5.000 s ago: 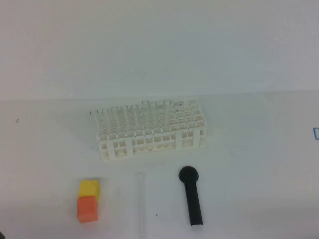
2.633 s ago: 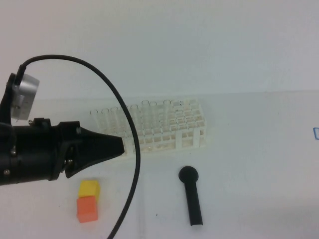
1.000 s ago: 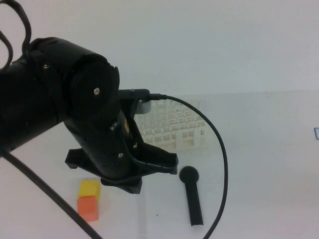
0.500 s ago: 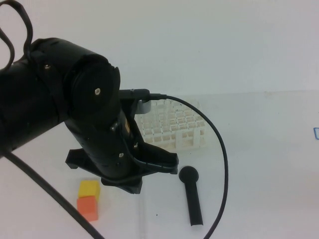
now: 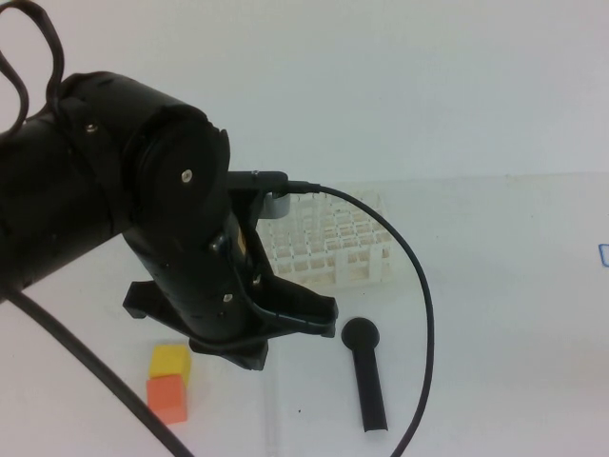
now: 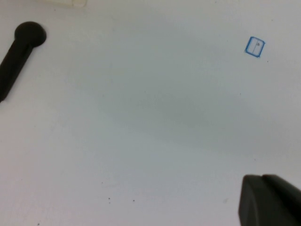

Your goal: Place the test tubes

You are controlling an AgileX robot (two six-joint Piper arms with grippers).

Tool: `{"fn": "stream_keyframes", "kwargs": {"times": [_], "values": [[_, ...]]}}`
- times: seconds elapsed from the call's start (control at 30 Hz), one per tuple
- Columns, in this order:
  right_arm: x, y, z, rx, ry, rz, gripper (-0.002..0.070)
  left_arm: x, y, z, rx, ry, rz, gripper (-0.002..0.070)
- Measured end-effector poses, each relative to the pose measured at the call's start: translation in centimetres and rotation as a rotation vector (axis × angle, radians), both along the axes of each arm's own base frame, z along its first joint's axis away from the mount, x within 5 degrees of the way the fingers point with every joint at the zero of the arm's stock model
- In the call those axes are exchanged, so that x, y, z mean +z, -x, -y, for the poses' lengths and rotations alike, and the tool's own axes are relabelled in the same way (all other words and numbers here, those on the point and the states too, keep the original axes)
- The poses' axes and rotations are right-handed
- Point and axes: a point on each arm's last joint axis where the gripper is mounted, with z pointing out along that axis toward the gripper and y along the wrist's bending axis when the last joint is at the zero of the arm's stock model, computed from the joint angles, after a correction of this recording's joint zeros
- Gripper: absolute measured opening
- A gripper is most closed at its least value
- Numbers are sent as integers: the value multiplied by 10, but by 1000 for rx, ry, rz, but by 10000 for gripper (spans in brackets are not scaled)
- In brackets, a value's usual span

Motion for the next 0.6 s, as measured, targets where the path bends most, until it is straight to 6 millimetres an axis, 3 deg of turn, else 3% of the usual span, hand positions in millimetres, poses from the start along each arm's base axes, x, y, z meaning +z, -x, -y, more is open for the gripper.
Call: {"fn": "stream_keyframes", "kwargs": {"times": [0.3,0.53,0.6], "values": [[0,0,0,0,0,-2,-1,0,0,-1,-2,-7,4,11],[2,-1,0,17,19,27,-1,0,0,-1,-8,-16,3,174],[2,-2,0,21,19,37,-1,0,0,-1,-8,-14,6,189]]}}
